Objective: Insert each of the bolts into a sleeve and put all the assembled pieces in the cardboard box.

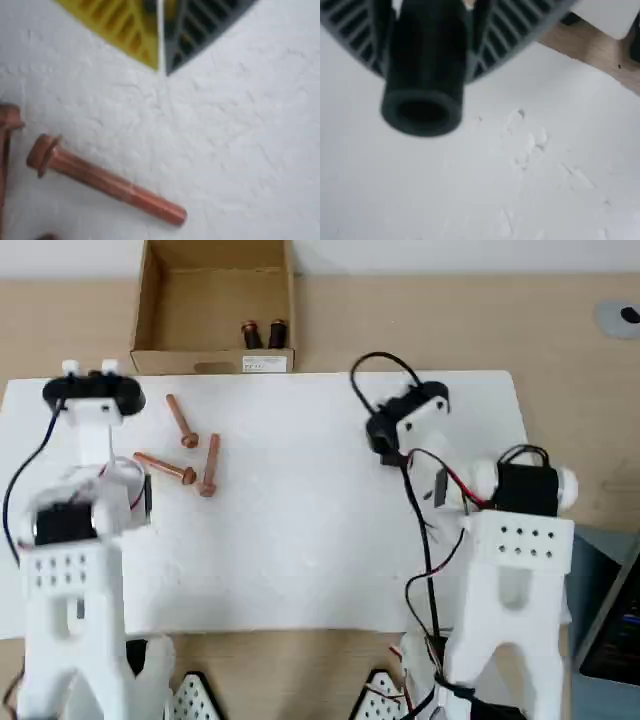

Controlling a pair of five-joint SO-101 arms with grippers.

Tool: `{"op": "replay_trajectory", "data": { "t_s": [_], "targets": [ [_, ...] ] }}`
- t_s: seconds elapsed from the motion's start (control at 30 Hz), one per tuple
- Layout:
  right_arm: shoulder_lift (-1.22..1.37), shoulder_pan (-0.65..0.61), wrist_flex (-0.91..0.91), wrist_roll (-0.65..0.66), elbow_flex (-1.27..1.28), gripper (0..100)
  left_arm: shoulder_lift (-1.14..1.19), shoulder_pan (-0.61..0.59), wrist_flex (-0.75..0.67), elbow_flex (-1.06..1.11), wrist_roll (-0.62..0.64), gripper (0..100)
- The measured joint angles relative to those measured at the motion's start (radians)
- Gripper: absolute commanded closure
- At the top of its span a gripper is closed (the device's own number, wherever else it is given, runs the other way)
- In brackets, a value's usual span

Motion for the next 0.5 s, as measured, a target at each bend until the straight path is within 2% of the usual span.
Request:
{"op": "replay_trajectory", "data": {
  "t_s": [0.1, 0.5],
  "targets": [
    [-0.028, 0.015, -0.015, 0.0, 0.041, 98.8, 0.167, 0.0, 0.066, -0.126, -0.052, 99],
    [-0.084, 0.018, -0.06, 0.023, 0.169, 98.8, 0.697, 0.003, 0.302, -0.605, -0.611, 99]
  ]
}}
